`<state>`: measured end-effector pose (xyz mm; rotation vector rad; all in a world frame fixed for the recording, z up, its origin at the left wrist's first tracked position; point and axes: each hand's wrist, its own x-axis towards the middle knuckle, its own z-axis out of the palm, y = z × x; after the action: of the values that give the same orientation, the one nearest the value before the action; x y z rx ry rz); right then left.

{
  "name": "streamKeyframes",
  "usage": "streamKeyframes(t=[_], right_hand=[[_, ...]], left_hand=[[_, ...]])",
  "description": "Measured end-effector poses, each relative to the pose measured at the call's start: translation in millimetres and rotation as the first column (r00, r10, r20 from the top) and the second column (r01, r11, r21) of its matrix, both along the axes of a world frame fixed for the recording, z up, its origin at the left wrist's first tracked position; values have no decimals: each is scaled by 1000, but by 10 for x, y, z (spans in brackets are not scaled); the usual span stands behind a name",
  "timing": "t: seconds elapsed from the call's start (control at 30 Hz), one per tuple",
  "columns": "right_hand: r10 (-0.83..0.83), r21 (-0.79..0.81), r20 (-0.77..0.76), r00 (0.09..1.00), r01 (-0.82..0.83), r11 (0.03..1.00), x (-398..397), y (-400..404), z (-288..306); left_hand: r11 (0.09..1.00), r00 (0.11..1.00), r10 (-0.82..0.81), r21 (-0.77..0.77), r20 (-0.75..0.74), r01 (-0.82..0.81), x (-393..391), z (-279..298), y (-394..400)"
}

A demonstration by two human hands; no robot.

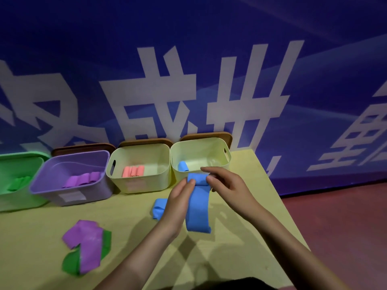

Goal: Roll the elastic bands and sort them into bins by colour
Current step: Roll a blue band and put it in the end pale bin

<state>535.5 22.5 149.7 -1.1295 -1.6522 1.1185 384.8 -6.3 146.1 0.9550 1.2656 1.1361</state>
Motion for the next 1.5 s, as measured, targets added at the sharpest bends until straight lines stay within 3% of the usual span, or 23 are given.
streamKeyframes(t=[0.23, 0.47, 0.57, 0.67, 0.8, 0.97, 1.1, 1.17, 1.33, 1.5], right_hand=[[-136, -94, -40, 990, 131, 987, 105, -119, -20], [-144, -82, -83, 986, 137, 987, 239, -152, 2], [-148, -44, -100, 984, 144, 989, 216, -118, 4], [-141, -45, -154, 978, 135, 990, 184, -38, 5], [-142, -26, -158, 977, 139, 990, 145, 86, -9], [-151, 102, -41, 988, 155, 983, 153, 242, -25], [-142, 402, 234, 962, 38, 915, 239, 348, -64], [-125, 447, 313, 941, -29, 894, 286, 367, -70], [-3, 326, 212, 977, -68, 943, 384, 321, -23], [-48, -56, -17, 999, 47, 997, 350, 177, -49]], left_hand=[[992, 989, -96, 67, -111, 104, 149, -37, 26], [956, 964, -115, 236, -240, 173, 294, -4, 114], [968, 983, -75, 224, -166, 112, 313, 17, 116], [991, 998, -60, 115, -33, 63, 311, -7, 165], [998, 998, -59, 24, 32, 58, 259, -22, 239], [993, 997, -59, -97, 53, 64, 226, -28, 321], [993, 997, -4, -115, 75, 12, 228, -33, 379], [993, 997, 8, -118, 79, 1, 247, -20, 403], [997, 998, 19, -71, 60, -15, 298, -35, 395], [998, 999, -47, -37, -9, 47, 304, -29, 334]])
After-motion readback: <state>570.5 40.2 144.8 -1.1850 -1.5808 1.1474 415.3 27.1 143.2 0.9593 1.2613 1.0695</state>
